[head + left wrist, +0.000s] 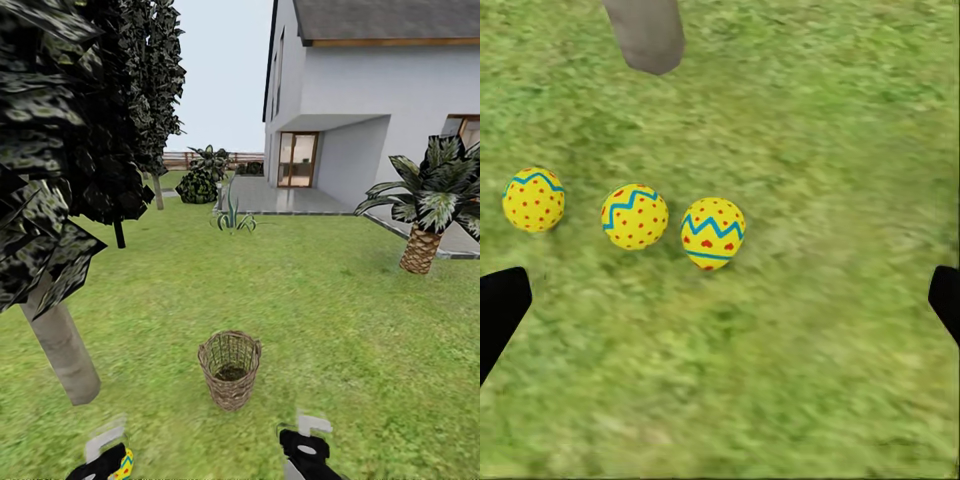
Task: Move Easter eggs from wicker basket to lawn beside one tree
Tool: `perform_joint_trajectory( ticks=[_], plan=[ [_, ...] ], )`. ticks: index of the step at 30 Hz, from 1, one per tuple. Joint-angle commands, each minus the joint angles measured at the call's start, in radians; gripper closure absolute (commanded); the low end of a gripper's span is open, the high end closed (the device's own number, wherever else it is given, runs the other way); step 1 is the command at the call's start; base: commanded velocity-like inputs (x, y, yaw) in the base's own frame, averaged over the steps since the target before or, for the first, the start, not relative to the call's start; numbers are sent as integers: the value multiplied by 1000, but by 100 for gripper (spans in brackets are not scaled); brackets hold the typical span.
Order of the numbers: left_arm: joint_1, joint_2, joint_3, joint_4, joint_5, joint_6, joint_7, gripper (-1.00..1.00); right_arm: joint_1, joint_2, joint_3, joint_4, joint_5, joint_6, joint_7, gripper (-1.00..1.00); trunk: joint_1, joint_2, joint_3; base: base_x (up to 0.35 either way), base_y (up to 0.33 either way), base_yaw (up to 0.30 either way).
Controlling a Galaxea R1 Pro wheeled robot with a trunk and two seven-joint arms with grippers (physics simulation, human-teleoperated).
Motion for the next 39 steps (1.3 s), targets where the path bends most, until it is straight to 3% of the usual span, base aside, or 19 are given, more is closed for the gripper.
perform_joint_trajectory(
  ticks=[1, 10, 20, 30, 39],
  plan=[
    [15, 0, -10, -1, 6, -2, 5, -100, -1, 0, 9, 25, -7, -1, -8, -100, 1, -1, -1, 0, 0, 19],
    [193, 0, -10, -1, 6, -3, 4, -100, 22, 4, 4, 299, -17, -91, -8, -100, 1, -1, -3, 0, 0, 6],
    [317, 1, -11, 9, 6, -4, 4, -100, 118, 2, 0, 348, -18, -113, -9, -100, 1, -1, -3, 0, 0, 0],
    [347, 0, -11, 65, 7, -2, 3, -100, 216, -5, -2, 381, -16, -113, -9, -100, 1, -1, -3, 0, 0, 0],
    [347, 0, -9, 84, 10, 5, 4, -100, 237, -10, 0, 432, -8, -111, -7, -100, 1, -1, -3, 0, 0, 0]
  ],
)
